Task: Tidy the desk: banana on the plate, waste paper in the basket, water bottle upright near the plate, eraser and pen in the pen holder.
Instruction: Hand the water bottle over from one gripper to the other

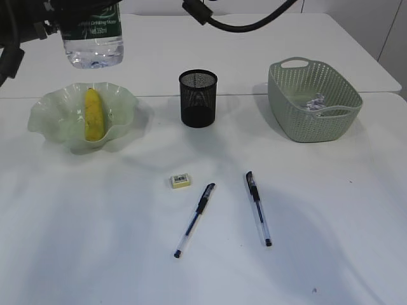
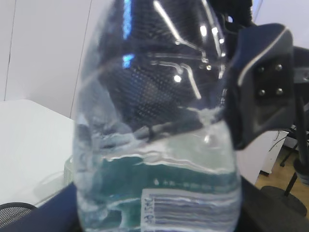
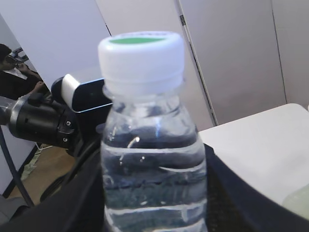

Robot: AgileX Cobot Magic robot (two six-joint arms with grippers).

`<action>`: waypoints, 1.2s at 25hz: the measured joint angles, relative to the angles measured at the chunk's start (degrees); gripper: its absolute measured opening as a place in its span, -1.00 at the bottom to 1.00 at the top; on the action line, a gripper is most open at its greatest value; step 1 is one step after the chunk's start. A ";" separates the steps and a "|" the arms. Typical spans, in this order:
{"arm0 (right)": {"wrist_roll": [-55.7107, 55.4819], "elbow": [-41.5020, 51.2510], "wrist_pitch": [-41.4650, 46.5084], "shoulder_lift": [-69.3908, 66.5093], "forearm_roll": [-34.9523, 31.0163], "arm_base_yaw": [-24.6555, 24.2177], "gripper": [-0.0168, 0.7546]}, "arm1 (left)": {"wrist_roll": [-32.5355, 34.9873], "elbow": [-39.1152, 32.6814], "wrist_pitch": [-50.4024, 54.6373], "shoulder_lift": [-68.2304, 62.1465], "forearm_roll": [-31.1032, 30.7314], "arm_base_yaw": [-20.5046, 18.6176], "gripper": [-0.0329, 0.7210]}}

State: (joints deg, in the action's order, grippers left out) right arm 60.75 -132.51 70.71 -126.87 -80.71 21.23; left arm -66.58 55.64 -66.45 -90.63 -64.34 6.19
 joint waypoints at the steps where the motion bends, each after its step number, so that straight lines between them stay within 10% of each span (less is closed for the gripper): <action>1: -0.27 0.00 0.00 0.00 0.00 0.00 0.13 | -0.08 0.00 0.00 0.00 0.00 0.00 0.15; 30: -12.51 -0.12 -0.46 0.00 1.26 0.00 0.57 | 0.45 0.00 0.45 -0.55 -1.03 0.00 0.10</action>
State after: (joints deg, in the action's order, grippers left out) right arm 48.23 -132.63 70.25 -126.87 -79.45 21.23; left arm -66.13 55.64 -66.01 -91.19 -65.37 6.19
